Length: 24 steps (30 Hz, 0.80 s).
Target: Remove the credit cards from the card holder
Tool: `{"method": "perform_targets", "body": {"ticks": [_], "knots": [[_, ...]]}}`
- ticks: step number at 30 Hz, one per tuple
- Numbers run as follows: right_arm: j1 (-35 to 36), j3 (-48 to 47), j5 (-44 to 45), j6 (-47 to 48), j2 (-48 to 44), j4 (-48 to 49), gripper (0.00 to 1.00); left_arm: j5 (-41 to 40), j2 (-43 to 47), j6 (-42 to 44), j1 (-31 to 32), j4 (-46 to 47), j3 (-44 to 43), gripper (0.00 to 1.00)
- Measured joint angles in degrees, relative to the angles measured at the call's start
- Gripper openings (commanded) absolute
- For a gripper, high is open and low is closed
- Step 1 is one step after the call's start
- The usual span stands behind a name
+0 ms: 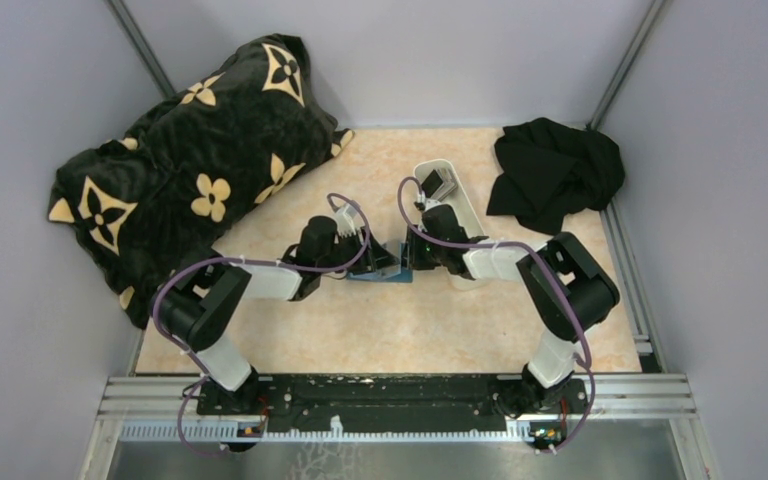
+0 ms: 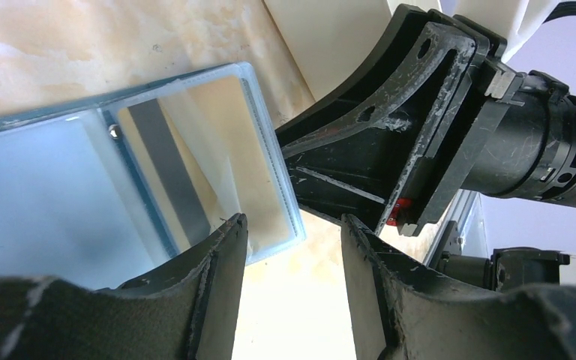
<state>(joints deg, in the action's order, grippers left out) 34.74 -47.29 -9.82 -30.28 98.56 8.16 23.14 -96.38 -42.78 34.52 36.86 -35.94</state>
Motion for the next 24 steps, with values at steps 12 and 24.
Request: {"method": "perform_targets", "body": {"ticks": [12, 24], "knots": [[0.00, 1.57, 4.13, 2.32, -10.73, -8.57, 0.27, -0.20, -1.31, 0.39, -0.17, 0.55, 0.04, 0.56], [1.70, 1.11, 4.44, 4.24, -13.94, -11.02, 0.28, 0.07, -5.68, 0.33, -1.22, 2.82, 0.26, 0.56]]}}
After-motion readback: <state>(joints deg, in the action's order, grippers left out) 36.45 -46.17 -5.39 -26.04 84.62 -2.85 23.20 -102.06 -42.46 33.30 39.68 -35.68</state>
